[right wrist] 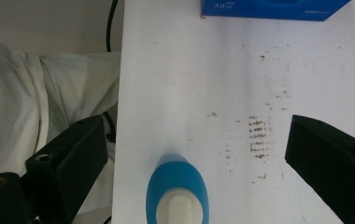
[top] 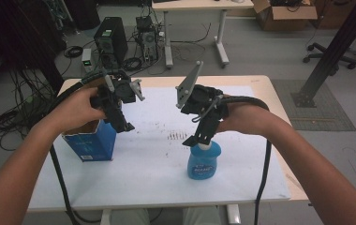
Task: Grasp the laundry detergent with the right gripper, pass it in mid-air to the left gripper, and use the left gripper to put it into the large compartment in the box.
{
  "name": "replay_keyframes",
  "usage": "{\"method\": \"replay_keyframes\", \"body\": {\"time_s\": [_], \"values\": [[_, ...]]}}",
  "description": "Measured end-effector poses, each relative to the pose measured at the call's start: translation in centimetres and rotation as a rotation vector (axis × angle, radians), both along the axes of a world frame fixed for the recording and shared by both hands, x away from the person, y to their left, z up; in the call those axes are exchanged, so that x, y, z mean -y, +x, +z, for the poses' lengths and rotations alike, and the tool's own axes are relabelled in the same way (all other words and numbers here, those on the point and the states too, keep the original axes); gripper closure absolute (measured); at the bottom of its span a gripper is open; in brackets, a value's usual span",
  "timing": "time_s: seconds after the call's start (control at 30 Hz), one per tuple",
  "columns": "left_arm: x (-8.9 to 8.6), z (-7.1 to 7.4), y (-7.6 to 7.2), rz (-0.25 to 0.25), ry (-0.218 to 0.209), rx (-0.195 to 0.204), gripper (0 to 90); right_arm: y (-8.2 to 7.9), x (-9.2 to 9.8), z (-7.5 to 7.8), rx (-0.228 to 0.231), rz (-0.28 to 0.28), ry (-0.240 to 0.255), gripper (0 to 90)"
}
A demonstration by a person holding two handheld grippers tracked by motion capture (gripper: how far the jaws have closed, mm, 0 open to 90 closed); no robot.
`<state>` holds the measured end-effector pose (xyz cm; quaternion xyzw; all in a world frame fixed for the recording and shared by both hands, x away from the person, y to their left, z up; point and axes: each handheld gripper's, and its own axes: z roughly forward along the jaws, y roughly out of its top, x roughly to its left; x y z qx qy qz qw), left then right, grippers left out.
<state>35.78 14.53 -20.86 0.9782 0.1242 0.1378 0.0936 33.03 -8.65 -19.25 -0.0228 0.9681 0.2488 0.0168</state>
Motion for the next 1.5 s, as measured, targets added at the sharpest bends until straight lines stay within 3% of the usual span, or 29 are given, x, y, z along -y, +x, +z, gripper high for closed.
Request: {"method": "replay_keyframes", "body": {"time_s": [0.4,0.83,1.23,1.5], "values": [[0.2,0.0,0.0,0.002,0.001,0.001,4.7,0.1,2.4,0.0,-0.002,-0.036,-0.001,5.6],[0.2,-0.2,0.1,0.002,0.004,-0.002,4.7,0.0,5.1,-1.2,-0.013,-0.054,0.0,5.3],[0.3,-0.4,0.1,0.009,-0.001,-0.006,4.7,0.3,7.1,-3.6,-0.04,-0.076,0.009,4.6],[0.4,-0.4,0.1,0.01,0.001,-0.006,4.7,0.4,7.8,-5.2,-0.044,-0.06,0.054,4.6]]}}
